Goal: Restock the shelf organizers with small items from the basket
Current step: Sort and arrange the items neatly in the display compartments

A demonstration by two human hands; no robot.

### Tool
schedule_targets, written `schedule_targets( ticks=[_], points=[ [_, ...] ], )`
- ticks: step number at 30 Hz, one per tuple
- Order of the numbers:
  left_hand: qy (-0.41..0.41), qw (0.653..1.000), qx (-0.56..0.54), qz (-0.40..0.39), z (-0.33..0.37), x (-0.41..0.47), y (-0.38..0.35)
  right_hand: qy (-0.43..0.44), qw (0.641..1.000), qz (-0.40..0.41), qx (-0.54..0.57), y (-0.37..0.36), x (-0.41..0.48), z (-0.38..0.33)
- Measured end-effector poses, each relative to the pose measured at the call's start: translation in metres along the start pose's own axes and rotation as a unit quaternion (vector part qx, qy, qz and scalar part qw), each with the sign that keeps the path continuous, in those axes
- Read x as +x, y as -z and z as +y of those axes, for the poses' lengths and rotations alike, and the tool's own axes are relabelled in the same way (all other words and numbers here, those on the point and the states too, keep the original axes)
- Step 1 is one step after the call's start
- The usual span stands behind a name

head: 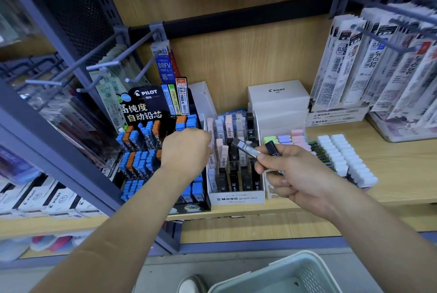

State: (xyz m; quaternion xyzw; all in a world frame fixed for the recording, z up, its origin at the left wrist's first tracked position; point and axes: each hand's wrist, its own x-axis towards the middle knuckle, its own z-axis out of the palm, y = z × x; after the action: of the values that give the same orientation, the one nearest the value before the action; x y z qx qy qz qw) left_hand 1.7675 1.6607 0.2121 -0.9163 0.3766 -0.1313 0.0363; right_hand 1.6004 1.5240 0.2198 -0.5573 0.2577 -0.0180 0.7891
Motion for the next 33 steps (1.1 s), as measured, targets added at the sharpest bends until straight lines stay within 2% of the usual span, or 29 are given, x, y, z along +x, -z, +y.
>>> schedule_targets(
  ticks=[6,11,14,16,23,27,31,32,33],
  points=[
    [-0.014,0.999,-0.042,-0.011,-0.006,0.000,0.014,0.006,1.000,0.000,0.000,0.006,-0.001,-0.004],
    [0.019,0.987,-0.069,0.144,-0.018,0.008,0.047,0.003,1.000,-0.005,0.014,0.009,-0.002,-0.007],
    [0.004,0.982,-0.059,0.180,-0.015,0.013,0.041,0.001,1.000,-0.005,0.020,0.008,-0.002,-0.007],
    [-0.012,0.982,-0.032,0.184,-0.012,0.016,0.033,0.003,1.000,-0.007,0.022,0.007,-0.002,-0.007],
    [-0.046,0.984,0.135,0.109,-0.001,0.030,0.023,0.017,1.000,-0.009,0.013,0.009,-0.003,-0.008],
    [-0.040,0.983,0.152,0.096,0.008,0.031,0.021,0.043,0.999,-0.009,-0.007,0.009,-0.004,-0.009],
    [-0.011,0.983,0.107,0.147,0.006,0.033,0.012,0.050,0.999,-0.003,-0.012,0.009,-0.004,-0.009],
    [0.000,0.987,0.045,0.155,0.007,0.032,0.013,0.050,0.999,-0.002,-0.014,0.008,-0.004,-0.008],
    [0.018,0.988,-0.066,0.140,0.011,0.029,0.020,0.050,0.999,-0.002,-0.015,0.008,-0.004,-0.008]
  ],
)
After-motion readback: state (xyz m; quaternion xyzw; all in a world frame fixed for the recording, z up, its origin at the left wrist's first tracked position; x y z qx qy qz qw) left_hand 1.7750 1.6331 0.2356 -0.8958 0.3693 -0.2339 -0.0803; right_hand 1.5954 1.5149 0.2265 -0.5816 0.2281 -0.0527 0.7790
